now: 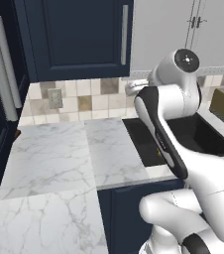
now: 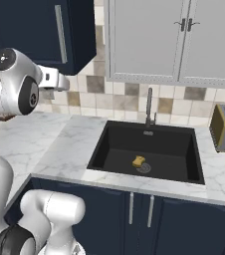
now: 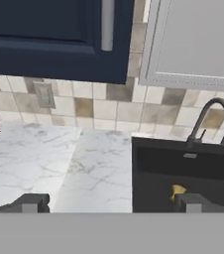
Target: Open the cabinet, pick the kettle from the cabinet, and place it in the sink.
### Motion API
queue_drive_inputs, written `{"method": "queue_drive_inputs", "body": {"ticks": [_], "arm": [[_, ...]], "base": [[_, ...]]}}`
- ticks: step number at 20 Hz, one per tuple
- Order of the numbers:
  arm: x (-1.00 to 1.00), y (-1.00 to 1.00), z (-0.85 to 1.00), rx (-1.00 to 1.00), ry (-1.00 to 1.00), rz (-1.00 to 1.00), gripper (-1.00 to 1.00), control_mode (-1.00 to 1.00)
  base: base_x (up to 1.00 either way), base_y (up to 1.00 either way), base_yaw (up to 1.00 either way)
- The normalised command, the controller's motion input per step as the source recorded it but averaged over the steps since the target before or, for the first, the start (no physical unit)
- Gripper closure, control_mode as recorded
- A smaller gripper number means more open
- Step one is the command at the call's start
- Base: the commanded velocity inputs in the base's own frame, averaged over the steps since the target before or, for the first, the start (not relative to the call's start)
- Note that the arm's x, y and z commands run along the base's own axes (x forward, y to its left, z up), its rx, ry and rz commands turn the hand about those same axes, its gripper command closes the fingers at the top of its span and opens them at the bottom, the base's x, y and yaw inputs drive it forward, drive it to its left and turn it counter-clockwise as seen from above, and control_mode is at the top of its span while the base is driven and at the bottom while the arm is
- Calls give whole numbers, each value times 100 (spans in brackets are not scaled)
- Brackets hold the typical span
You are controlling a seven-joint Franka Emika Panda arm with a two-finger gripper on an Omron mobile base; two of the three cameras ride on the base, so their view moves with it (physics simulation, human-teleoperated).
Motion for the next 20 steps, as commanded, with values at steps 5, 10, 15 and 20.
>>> {"method": "queue_drive_inputs", "body": {"ticks": [5, 10, 15, 20], "arm": [[17, 4, 26, 0, -4, -4, -100, -100], [19, 8, 23, 0, -11, -10, -100, -100], [24, 3, 22, 0, -7, -9, -100, -100], [26, 0, 22, 1, -4, -2, -100, -100]], "base": [[0, 0, 0], [0, 0, 0], [0, 0, 0], [0, 0, 0]]}}
